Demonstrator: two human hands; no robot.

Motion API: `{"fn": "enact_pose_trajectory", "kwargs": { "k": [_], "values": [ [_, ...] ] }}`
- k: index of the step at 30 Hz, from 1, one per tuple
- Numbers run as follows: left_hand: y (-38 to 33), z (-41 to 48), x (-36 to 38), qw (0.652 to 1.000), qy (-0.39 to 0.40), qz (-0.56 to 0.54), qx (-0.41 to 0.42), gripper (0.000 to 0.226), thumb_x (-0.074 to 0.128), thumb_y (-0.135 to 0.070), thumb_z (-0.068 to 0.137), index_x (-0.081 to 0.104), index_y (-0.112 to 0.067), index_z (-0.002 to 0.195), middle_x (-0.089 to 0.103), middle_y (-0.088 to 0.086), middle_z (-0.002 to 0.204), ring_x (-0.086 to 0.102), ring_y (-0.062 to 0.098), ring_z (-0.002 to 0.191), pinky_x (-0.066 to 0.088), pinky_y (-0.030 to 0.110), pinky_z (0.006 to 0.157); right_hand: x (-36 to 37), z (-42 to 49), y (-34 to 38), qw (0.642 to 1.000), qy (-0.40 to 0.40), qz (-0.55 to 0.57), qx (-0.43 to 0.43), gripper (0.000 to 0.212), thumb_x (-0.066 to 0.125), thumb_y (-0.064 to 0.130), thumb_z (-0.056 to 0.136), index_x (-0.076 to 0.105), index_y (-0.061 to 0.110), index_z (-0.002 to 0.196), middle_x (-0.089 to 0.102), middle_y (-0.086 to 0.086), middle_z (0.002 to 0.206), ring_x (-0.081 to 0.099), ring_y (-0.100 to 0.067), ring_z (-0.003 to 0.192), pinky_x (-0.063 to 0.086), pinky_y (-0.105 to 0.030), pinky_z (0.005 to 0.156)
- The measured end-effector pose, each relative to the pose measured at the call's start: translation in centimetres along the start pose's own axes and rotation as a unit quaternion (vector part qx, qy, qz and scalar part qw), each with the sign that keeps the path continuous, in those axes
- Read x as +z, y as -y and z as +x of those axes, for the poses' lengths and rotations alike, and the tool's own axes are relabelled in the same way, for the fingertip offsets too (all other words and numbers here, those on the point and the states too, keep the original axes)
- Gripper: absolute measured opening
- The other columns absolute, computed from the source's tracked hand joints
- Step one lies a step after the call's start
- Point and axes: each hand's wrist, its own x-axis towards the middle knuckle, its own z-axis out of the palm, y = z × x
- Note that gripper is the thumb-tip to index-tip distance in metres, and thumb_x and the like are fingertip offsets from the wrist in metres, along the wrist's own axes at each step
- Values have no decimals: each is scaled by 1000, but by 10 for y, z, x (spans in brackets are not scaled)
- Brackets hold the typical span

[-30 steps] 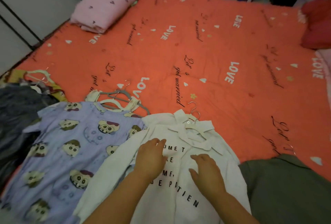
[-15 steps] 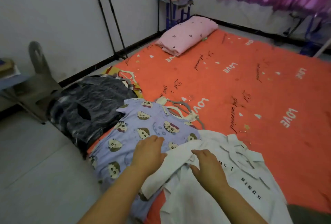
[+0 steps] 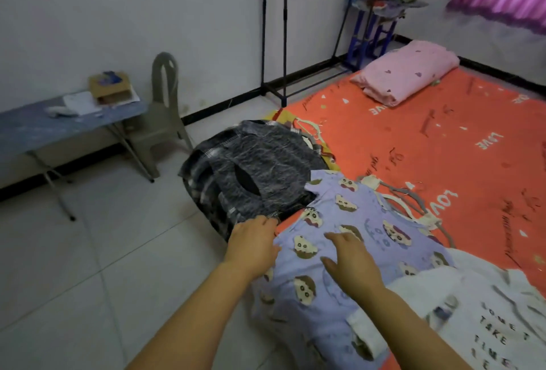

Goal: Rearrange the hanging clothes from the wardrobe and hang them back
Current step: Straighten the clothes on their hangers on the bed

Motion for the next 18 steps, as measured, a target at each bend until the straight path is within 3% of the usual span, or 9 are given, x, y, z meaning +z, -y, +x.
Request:
{"fn": "enact_pose_trajectory", "kwargs": {
  "k": [10,18],
  "values": [
    [112,34,-24,999,8,-24,-32,56,52,-41,91,33,-22,140,45,0,134,46,22,119,36,36,98,18,87,96,999,7,-13,-28,53,53,31,95,33,21,143,42,-4,139,45,-23,122,39,-33,100],
    [191,141,-52,999,49,18,-12,57,50,-40,93,29,-21,142,43,2,136,42,24,122,34,37,99,30,221,135,999,26,25,-20,52,52,33,96,32,22,142,39,-5,140,44,-25,122,39,-37,100]
  ]
}}
